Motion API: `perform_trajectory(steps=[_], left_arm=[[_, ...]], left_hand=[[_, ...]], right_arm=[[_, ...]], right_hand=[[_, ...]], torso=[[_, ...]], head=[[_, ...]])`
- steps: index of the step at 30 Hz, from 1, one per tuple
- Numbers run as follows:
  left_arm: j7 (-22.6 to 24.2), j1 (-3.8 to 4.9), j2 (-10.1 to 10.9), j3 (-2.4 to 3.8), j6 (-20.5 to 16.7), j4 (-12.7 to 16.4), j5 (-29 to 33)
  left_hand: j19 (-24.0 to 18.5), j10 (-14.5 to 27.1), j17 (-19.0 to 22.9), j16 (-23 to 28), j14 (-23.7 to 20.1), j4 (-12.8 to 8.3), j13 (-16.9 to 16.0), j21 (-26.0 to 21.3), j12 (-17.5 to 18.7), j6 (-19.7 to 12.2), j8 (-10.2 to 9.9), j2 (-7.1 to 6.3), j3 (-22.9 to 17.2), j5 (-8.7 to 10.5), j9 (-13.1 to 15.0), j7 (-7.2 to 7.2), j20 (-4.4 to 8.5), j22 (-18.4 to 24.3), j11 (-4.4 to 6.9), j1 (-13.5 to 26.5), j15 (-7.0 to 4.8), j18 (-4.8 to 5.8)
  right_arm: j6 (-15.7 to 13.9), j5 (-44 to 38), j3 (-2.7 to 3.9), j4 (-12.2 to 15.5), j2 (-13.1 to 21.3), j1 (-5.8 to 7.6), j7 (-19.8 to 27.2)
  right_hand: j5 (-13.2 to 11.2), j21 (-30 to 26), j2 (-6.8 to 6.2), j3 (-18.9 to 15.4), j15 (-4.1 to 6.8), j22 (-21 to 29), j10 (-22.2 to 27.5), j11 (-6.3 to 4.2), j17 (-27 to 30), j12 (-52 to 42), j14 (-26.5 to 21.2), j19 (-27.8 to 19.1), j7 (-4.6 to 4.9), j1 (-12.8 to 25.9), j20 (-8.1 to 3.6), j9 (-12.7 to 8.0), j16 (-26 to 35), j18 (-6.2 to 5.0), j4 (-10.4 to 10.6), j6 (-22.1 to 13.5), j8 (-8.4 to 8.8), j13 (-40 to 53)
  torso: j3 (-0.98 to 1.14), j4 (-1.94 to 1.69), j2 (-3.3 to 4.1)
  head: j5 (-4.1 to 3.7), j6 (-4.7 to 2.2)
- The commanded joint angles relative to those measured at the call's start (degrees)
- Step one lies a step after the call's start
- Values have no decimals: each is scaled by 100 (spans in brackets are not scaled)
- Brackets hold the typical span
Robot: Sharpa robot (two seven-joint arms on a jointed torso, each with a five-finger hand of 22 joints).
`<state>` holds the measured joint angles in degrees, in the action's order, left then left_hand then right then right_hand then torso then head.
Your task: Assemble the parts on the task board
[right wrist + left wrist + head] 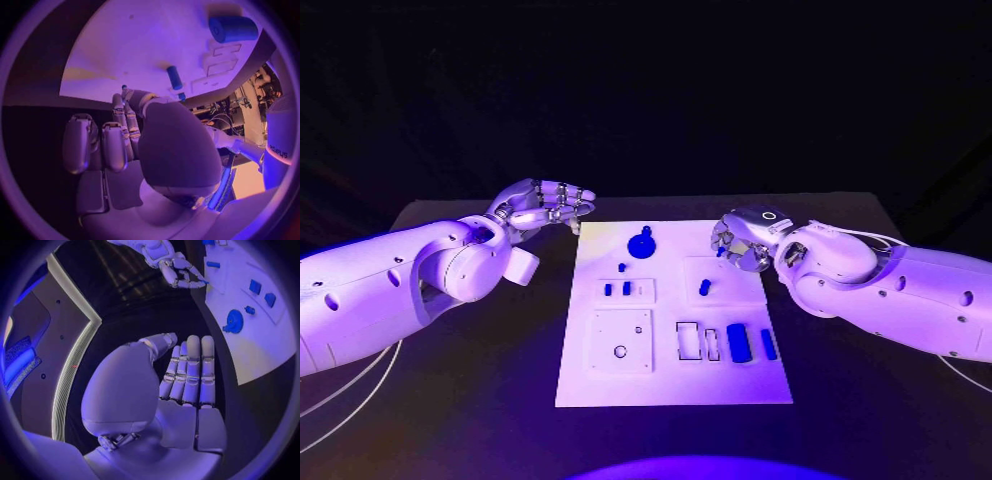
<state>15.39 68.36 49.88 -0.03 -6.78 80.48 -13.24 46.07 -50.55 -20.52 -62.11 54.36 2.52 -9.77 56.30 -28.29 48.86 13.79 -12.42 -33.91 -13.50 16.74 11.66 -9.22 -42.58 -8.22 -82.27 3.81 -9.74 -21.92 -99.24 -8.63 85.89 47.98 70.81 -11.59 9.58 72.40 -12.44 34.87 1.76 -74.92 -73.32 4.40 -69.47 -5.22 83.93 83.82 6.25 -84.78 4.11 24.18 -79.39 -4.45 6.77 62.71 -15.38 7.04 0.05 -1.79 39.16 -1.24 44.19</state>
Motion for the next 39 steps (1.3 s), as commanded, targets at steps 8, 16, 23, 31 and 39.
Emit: perform_trajectory(steps=[8, 16, 23, 31, 39], left_arm=[[38, 4, 1, 6, 54, 18, -2], [43, 3, -22, 5, 62, 58, -1], [59, 2, -54, 5, 62, 95, 3], [64, 2, -100, 4, 43, 104, 16], [37, 2, -131, 4, 67, 106, 19]], left_hand=[[-41, 65, 9, 34, -12, -42, 15, -40, 9, 29, 15, 42, -4, -3, -10, 9, -5, 8, -3, 8, 8, -83], [-41, 79, 12, 40, -12, -46, 19, -43, 14, 28, 15, 41, -2, -4, -12, 11, -6, 10, -6, 8, 10, -83], [-41, 88, 14, 43, -12, -50, 21, -44, 16, 26, 15, 41, -1, -4, -13, 12, -7, 11, -8, 7, 11, -82], [-42, 93, 15, 47, -13, -52, 23, -46, 17, 26, 16, 40, 1, -4, -14, 12, -7, 12, -9, 7, 12, -82], [-43, 100, 17, 53, -15, -55, 25, -49, 19, 28, 18, 38, 4, -4, -15, 11, -8, 14, -10, 8, 14, -81]], right_arm=[[-488, 418, 21, 485, 225, 54, 187], [-463, 469, 15, 1055, 123, -75, 251], [-412, 352, -22, 1207, -151, -228, 260], [-333, 261, -71, 1083, -565, -594, 264], [-160, 183, -88, 1012, -798, -751, 203]], right_hand=[[-24, 25, 7, 48, 30, -389, -261, -208, -1, 7, 235, 127, 9, 77, -38, 6, -20, 88, -41, 43, -34, -1], [-28, 8, 10, 63, 34, -380, -262, -207, 6, 17, 233, 122, 11, 80, -41, 9, -17, 84, -58, 40, -31, -4], [-29, -2, 12, 68, 35, -374, -263, -206, 11, 22, 232, 119, 13, 83, -42, 11, -16, 82, -64, 39, -30, -5], [-41, -16, 15, 81, 34, -368, -258, -202, 24, 39, 228, 114, 19, 97, -45, 14, -10, 79, -81, 30, -23, -10], [-70, -41, 28, 105, 34, -355, -262, -198, 43, 58, 223, 105, 24, 110, -47, 21, -3, 74, -111, 24, -17, -16]], torso=[[1, 14, 5], [2, 10, -1], [-12, 1, -10], [-1, -6, 1], [-6, -5, 8]], head=[[48, -10], [112, -13], [190, 5], [302, 46], [367, 82]])
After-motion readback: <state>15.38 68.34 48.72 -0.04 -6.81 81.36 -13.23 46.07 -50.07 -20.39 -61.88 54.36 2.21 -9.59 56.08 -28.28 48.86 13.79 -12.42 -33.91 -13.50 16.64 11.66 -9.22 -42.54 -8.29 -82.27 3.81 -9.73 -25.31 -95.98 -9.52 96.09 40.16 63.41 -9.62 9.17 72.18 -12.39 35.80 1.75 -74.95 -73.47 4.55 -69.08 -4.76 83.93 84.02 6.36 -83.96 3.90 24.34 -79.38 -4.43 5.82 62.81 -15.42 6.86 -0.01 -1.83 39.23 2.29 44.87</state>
